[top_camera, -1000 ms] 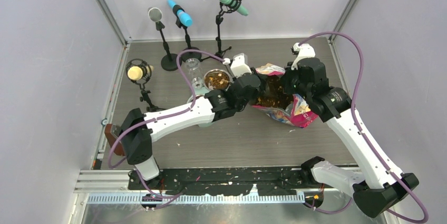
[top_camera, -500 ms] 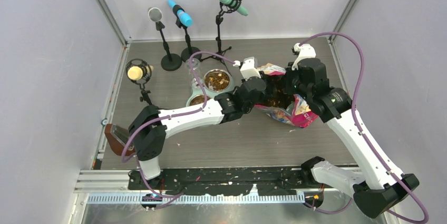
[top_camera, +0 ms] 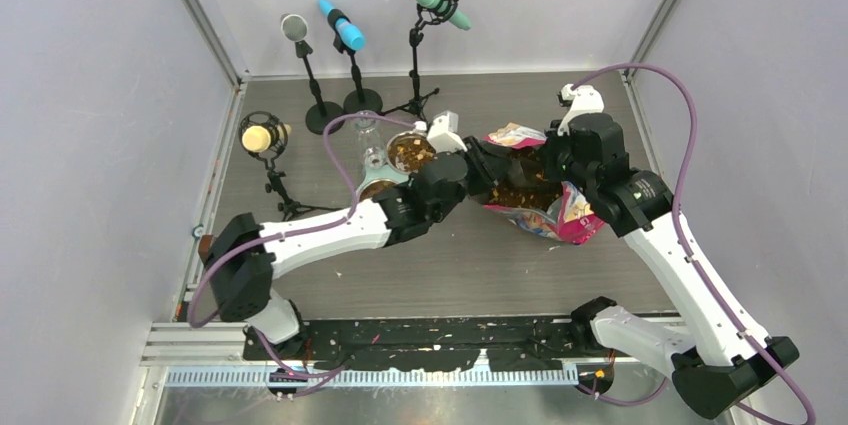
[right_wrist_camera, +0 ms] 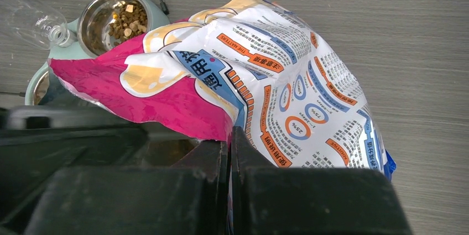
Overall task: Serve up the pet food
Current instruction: Collect the pet food from the pet food bag.
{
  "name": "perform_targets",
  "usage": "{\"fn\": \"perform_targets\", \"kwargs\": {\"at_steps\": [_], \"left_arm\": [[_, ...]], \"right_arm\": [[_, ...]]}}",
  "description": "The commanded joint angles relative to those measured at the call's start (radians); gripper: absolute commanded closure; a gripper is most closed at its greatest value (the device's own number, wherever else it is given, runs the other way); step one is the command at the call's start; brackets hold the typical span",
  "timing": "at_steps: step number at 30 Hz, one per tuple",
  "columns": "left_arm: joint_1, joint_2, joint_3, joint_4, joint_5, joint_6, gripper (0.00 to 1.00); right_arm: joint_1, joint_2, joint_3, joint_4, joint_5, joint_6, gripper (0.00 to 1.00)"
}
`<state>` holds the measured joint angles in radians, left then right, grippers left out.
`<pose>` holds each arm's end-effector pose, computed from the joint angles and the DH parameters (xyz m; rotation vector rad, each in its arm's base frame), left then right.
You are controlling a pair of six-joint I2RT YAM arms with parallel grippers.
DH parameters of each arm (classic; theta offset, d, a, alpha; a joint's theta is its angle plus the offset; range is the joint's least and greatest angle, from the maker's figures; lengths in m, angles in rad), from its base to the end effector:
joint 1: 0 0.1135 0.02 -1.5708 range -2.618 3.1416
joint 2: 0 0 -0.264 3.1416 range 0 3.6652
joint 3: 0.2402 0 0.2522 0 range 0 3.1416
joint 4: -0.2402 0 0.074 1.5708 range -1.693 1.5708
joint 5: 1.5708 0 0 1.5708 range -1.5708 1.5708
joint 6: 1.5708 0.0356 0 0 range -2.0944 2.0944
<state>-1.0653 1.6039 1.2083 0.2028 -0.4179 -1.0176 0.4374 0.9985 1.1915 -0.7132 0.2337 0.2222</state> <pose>0.1978 -0.3276 0.3179 -0.2812 1.8724 -1.1263 0.1848 0.0773 0.3873 -0.0824 2.0777 0.1590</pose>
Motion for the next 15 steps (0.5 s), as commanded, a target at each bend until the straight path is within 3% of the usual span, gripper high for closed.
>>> {"fn": "perform_targets", "kwargs": {"at_steps": [1, 15], "left_arm": [[0.007, -0.111, -0.031, 0.086, -0.024, -0.04, 1.0], [0.042, -0.23, -0.199, 0.242, 0.028, -0.198, 1.0]], "right_arm": [[-0.002, -0.043, 0.026, 0.003, 0.054, -0.009, 0.95], [-0.002, -0.032, 0.061, -0.008, 0.063, -0.009, 0.95]]}}
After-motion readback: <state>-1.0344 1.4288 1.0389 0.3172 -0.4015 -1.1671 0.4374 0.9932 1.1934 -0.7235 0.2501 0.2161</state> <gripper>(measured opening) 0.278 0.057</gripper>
